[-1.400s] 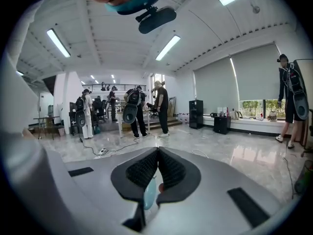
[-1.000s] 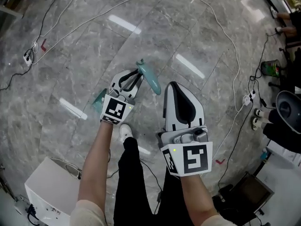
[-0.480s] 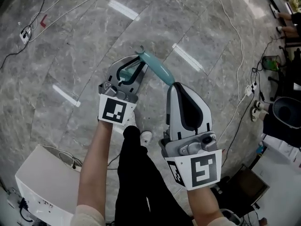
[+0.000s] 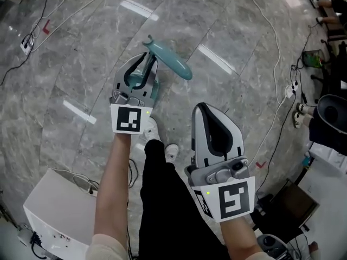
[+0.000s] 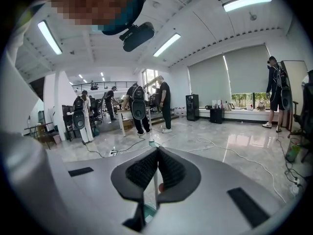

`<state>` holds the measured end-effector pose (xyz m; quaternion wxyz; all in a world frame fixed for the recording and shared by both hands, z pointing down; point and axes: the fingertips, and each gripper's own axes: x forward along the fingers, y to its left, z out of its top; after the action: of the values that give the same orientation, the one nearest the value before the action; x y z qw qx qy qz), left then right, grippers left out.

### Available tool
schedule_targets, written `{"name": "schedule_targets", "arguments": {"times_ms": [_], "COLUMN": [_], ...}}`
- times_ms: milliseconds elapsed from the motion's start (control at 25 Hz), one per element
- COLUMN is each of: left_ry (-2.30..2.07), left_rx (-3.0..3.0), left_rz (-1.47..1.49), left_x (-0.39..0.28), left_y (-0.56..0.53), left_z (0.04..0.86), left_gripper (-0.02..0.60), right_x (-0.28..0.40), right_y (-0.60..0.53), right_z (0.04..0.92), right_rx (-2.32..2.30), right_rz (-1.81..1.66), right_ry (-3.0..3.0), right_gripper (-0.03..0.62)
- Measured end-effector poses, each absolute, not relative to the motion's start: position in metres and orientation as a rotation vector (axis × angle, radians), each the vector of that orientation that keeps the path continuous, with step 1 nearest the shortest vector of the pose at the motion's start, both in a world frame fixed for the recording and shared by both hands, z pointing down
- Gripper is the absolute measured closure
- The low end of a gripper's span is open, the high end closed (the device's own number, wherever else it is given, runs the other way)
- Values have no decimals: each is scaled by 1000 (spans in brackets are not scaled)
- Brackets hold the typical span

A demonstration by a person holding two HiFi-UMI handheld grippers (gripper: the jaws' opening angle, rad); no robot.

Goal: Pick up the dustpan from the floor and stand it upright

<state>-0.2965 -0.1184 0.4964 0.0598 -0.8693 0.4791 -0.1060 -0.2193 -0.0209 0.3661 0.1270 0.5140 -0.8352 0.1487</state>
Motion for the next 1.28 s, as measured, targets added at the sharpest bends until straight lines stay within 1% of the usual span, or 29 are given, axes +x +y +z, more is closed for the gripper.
{"name": "schedule_targets", "arguments": {"times_ms": [160,320,400,440,480,520,600,680,760,1000,1080,1160,1280], "left_ry": [1454,1697,1757,1754,1747,1737,1716,1707,1706,1828,1855,1870,1845], "left_rx": [-2608,-2652,-2665,-2671,-2677,-2685,-2715,-2745,-2747,-2665,-2643,-2637,-2624], "left_rz": [-389,-220,-224,-242,-250,-249,-257,-271,-247,-68,-37,-28,-40], "left_x": [-298,-317,-323,-324,-325,-325,-322,-320,-314,-279,-275,-279,-288], "left_y": [-114,-109,-101,-95,-89,-81,-60,-39,-22,15,34,63,109], "left_z": [500,496,489,483,474,463,438,403,350,140,86,51,25], "left_gripper": [502,502,502,512,560,571,571,571,572,571,572,571,571], "right_x": [-220,-223,-219,-216,-213,-209,-202,-196,-191,-176,-172,-171,-177], "right_y": [-23,-24,-25,-26,-28,-28,-25,-20,-11,17,32,58,103], "right_z": [370,359,352,348,342,335,315,289,255,133,101,81,56], "right_rx": [1509,1475,1465,1470,1479,1492,1518,1545,1561,1555,1563,1561,1543], "right_rz": [481,485,474,466,456,444,425,425,421,267,269,299,260], "right_ry": [-2429,-2458,-2467,-2470,-2473,-2475,-2474,-2471,-2474,-2524,-2524,-2516,-2519], "right_gripper": [577,577,577,577,577,577,577,577,577,577,577,577,577]}}
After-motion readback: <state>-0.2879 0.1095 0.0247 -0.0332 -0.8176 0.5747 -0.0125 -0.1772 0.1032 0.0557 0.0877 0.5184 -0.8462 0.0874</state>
